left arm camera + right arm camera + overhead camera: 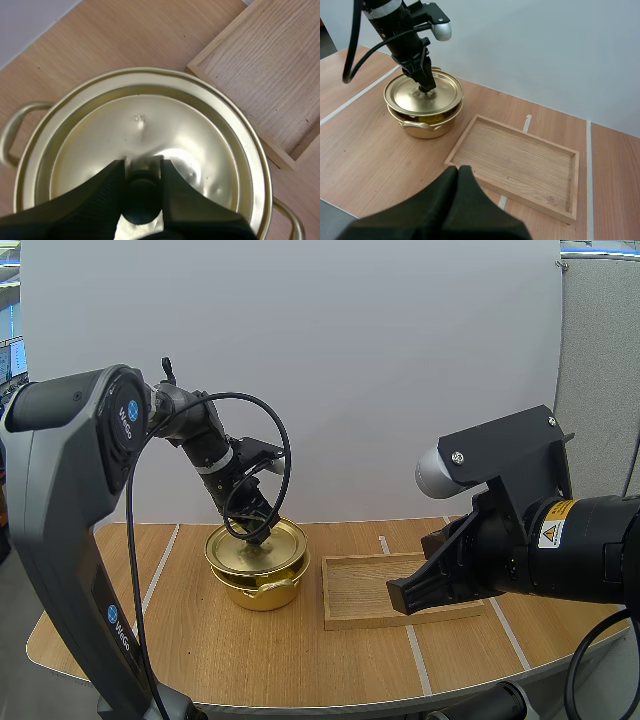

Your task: Open the pot, put the pineapple inside, and close it

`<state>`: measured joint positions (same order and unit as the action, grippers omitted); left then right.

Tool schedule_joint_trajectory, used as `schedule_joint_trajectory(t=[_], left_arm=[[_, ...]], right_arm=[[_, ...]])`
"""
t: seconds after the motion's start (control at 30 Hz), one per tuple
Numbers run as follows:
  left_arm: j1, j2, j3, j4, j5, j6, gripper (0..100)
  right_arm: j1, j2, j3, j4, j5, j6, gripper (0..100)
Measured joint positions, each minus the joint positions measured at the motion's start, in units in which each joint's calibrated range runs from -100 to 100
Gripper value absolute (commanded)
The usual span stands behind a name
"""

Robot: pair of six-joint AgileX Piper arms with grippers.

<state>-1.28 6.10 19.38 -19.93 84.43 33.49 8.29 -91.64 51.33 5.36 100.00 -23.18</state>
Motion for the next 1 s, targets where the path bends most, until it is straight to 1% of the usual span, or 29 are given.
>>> schedule_joint_trajectory(t=[0.17,0.4,0.6,0.63,0.7,0.73,0.77,0.83,0.87,1.0], left_arm=[[0.00,2.38,0.65,-1.03,0.20,0.00,0],[0.00,1.95,3.41,-2.10,-3.20,0.76,0],[0.00,1.83,3.41,-2.10,-3.20,0.76,1],[0.00,1.83,3.41,-2.10,-3.20,0.76,5],[0.00,1.83,3.41,-2.10,-3.04,0.88,20],[0.00,1.83,3.41,-2.10,-3.04,0.88,34],[0.00,1.83,3.41,-2.15,-3.04,0.97,51],[0.00,1.83,3.41,-2.15,-2.45,1.21,97],[0.00,1.83,3.41,-2.15,-1.94,1.33,100],[0.00,1.83,3.73,-2.15,-0.72,1.56,100]], right_arm=[[0.00,0.00,0.00,-0.10,0.00,0.00,0],[0.00,0.00,0.00,-0.10,0.00,0.00,0],[0.00,0.00,0.00,-0.10,0.00,0.00,0],[0.00,0.00,0.00,-0.10,0.00,0.00,0],[0.00,0.00,0.00,-0.10,0.00,0.00,0],[0.00,0.00,0.00,-0.10,0.00,0.00,0],[0.00,0.00,0.00,-0.10,0.00,0.00,0],[0.00,0.00,0.00,-0.10,0.00,0.00,0],[0.00,0.00,0.00,-0.10,0.00,0.00,0],[0.00,0.00,0.00,-0.10,0.00,0.00,0]])
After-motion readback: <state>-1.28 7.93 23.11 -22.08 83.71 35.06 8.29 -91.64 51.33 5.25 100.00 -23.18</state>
